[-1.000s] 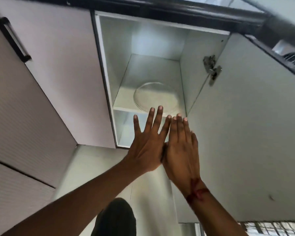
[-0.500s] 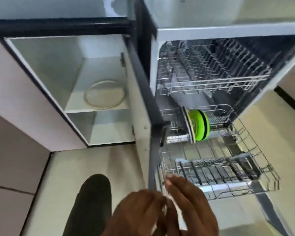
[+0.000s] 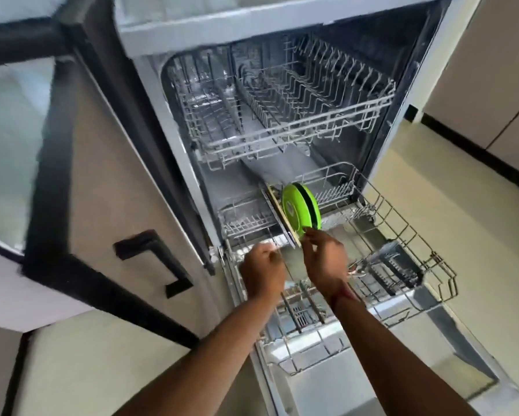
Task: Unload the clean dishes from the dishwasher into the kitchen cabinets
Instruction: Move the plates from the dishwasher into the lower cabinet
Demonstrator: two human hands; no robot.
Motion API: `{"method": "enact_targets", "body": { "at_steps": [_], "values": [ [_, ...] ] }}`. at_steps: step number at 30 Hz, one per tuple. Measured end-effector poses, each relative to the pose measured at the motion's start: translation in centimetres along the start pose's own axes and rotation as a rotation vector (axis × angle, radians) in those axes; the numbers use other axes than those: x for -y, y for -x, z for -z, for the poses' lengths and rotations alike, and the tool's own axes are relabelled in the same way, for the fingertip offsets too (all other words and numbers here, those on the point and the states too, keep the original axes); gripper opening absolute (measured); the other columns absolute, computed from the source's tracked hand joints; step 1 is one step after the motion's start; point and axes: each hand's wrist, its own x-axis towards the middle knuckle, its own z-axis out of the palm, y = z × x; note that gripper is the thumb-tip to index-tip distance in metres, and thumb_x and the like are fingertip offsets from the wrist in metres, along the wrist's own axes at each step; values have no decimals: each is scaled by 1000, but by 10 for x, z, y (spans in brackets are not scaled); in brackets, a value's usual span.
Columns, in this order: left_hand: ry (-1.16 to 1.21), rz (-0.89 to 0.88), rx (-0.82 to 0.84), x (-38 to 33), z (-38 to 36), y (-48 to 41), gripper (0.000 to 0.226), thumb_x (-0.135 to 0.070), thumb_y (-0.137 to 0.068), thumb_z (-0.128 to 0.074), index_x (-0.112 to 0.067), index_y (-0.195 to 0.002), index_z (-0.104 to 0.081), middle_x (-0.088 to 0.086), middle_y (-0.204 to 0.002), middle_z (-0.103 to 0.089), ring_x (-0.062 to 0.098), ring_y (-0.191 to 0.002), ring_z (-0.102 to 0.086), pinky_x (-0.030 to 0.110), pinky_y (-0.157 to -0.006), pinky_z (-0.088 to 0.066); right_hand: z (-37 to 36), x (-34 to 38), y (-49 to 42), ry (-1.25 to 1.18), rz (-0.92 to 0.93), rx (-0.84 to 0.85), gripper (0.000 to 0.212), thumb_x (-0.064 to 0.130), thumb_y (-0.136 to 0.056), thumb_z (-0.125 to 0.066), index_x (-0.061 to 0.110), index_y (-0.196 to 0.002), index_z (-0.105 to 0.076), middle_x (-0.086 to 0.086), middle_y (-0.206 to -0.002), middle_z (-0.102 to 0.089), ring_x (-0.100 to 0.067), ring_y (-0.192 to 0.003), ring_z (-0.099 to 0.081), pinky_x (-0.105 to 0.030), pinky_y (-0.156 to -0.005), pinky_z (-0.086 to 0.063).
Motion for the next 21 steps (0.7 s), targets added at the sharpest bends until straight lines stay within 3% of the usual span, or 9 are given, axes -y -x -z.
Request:
{"method": "enact_targets", "body": {
  "at_steps": [4, 10, 14, 17, 19, 21],
  "values": [
    [-51, 115, 4, 31, -42, -37, 21, -13, -90, -60, -4, -104, -72, 17, -102, -73, 31, -95, -70, 36, -83, -56, -36, -28, -33, 187, -124, 221, 31, 25, -94, -57, 17, -123, -65, -19, -110, -71, -37, -101, -66, -36, -81, -51],
    [24, 188, 129, 48, -102, -70, 29, -30, -88, -66, -4, -99, -71, 18, -105, -72, 34, -99, -67, 42, -84, -55, -69, -54, -59, 170, -116, 312, 37, 22, -92, -60, 8, -126, -62, -24, -115, -67, -38, -109, -62, -36, -88, -48],
    [17, 148, 134, 44, -122, -88, 16, -20, -89, -59, -6, -89, -67, 17, -97, -71, 33, -92, -67, 40, -72, -53, -76, -59, -63, 130, -110, 258, 26, 26, -89, -65, 11, -109, -73, -22, -104, -71, -35, -100, -66, -35, -84, -51],
    [-2, 135, 64, 49, -124, -99, 22, -25, -91, -60, -6, -89, -70, 16, -96, -73, 32, -90, -68, 38, -71, -53, -84, -60, -60, 152, -9, 239, 17, 21, -90, -62, 12, -95, -76, -18, -93, -74, -35, -90, -69, -34, -74, -52],
    [32, 132, 51, 54, -128, -104, 29, -33, -92, -63, -6, -89, -71, 16, -94, -73, 30, -87, -67, 39, -74, -54, -89, -64, -62, 124, 4, 198, 18, 22, -89, -65, 8, -84, -75, -18, -84, -73, -34, -83, -69, -31, -63, -44],
    [83, 84, 39, 56, -127, -103, 32, -38, -90, -65, -7, -84, -71, 13, -86, -73, 26, -78, -65, 31, -64, -48, -90, -64, -62, 64, -27, 141, 19, 23, -87, -67, 7, -80, -76, -17, -80, -73, -31, -78, -68, -23, -58, -34]
  ]
}}
